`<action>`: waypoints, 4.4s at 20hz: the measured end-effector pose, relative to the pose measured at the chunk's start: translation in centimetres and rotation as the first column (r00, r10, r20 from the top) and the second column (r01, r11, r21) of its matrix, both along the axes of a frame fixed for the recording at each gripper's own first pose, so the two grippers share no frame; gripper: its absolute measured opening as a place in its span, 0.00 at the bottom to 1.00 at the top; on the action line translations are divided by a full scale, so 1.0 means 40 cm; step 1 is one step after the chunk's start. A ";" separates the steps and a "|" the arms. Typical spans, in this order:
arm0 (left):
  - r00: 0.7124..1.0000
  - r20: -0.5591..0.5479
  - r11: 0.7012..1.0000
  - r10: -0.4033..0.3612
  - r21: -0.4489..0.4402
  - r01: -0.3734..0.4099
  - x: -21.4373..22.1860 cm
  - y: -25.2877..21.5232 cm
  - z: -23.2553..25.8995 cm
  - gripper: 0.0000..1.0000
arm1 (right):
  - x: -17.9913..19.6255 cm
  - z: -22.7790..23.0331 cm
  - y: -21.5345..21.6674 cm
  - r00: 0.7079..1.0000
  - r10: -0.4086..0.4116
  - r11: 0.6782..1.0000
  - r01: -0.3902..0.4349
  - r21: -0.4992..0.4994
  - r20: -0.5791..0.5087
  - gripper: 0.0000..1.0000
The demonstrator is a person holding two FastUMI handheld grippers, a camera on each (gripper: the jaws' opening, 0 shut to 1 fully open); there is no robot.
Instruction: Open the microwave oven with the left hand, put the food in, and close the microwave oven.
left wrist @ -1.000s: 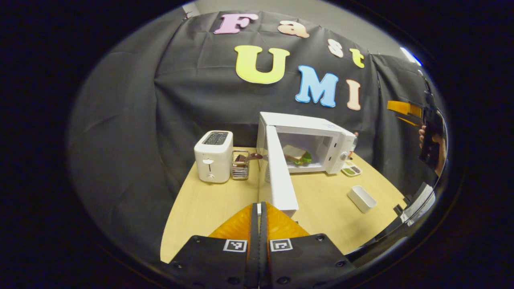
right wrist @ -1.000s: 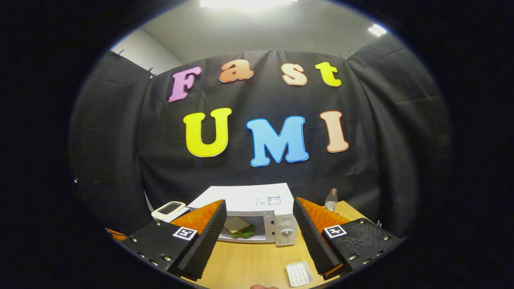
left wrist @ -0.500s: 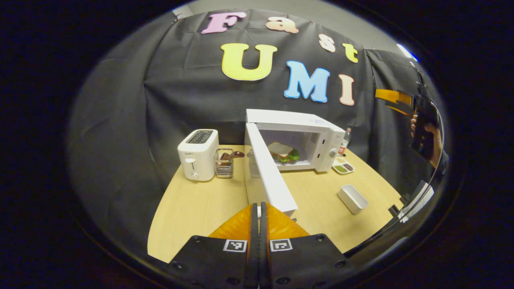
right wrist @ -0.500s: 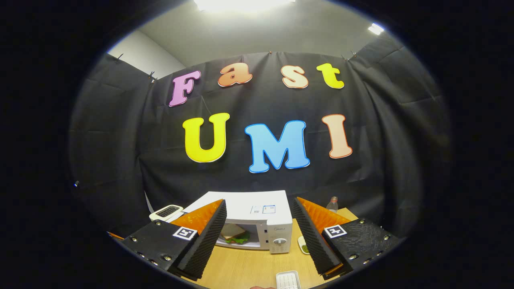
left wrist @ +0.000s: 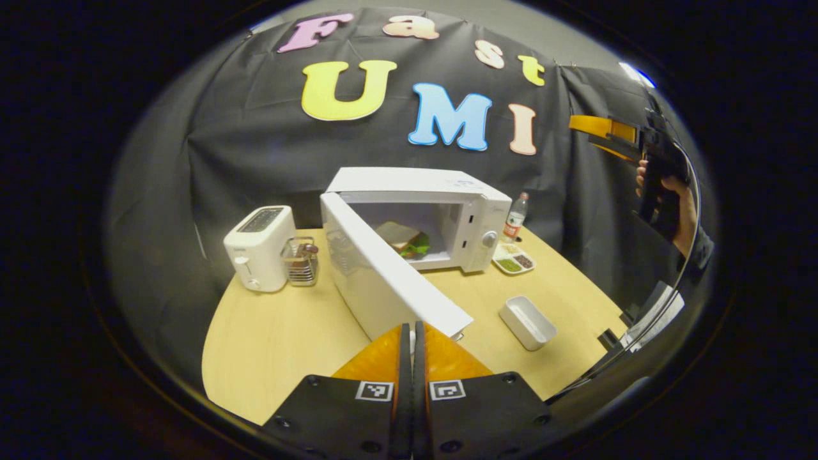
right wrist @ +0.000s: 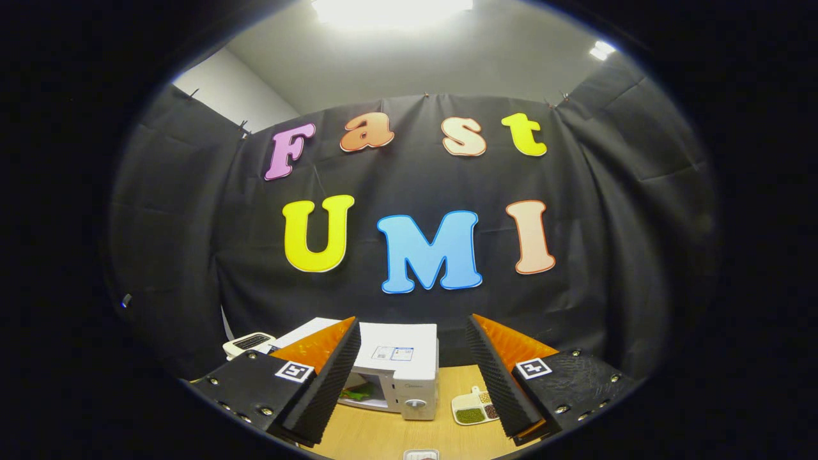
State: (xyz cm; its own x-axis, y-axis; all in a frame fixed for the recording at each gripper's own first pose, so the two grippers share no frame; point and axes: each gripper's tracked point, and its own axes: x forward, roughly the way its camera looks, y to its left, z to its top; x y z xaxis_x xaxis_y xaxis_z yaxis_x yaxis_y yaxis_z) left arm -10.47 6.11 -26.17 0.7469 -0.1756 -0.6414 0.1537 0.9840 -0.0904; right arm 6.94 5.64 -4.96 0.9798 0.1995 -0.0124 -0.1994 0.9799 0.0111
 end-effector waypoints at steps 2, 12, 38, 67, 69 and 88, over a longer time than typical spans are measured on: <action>1.000 0.000 1.000 -0.013 -0.005 0.013 0.027 -0.041 -0.012 0.07 | 0.003 -0.007 -0.025 1.000 -0.008 1.000 0.008 0.007 -0.005 0.99; 0.994 0.022 0.993 -0.111 -0.043 0.112 0.209 -0.255 -0.052 0.07 | 0.036 -0.022 -0.173 0.997 -0.078 0.997 0.078 -0.012 -0.004 0.99; 0.998 0.063 0.992 0.000 -0.127 0.008 0.609 -0.430 -0.143 0.07 | 0.146 -0.098 -0.363 0.991 -0.127 0.992 0.127 -0.009 -0.049 0.99; 0.995 0.099 0.998 0.005 -0.063 0.002 0.759 -0.418 -0.159 0.07 | 0.112 -0.096 -0.274 0.995 -0.082 0.995 0.079 -0.056 -0.053 0.99; 0.997 0.081 0.996 0.005 -0.093 0.003 0.755 -0.443 -0.164 0.07 | 0.097 -0.092 -0.254 0.996 -0.079 0.995 0.076 -0.059 -0.049 0.99; 0.812 0.568 0.991 0.134 -0.051 -0.128 0.355 -0.019 0.646 0.96 | -0.103 0.105 0.002 0.989 -0.145 0.989 0.146 -0.025 0.027 0.99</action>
State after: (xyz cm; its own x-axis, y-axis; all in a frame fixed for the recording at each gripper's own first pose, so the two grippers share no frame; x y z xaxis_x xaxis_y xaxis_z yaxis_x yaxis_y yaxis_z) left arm 3.73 5.36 -0.35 0.9941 -0.0541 -0.0936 0.0508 0.9980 -0.0375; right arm 2.83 5.71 -0.74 0.9985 0.0549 0.0088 -0.0548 0.9983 -0.0192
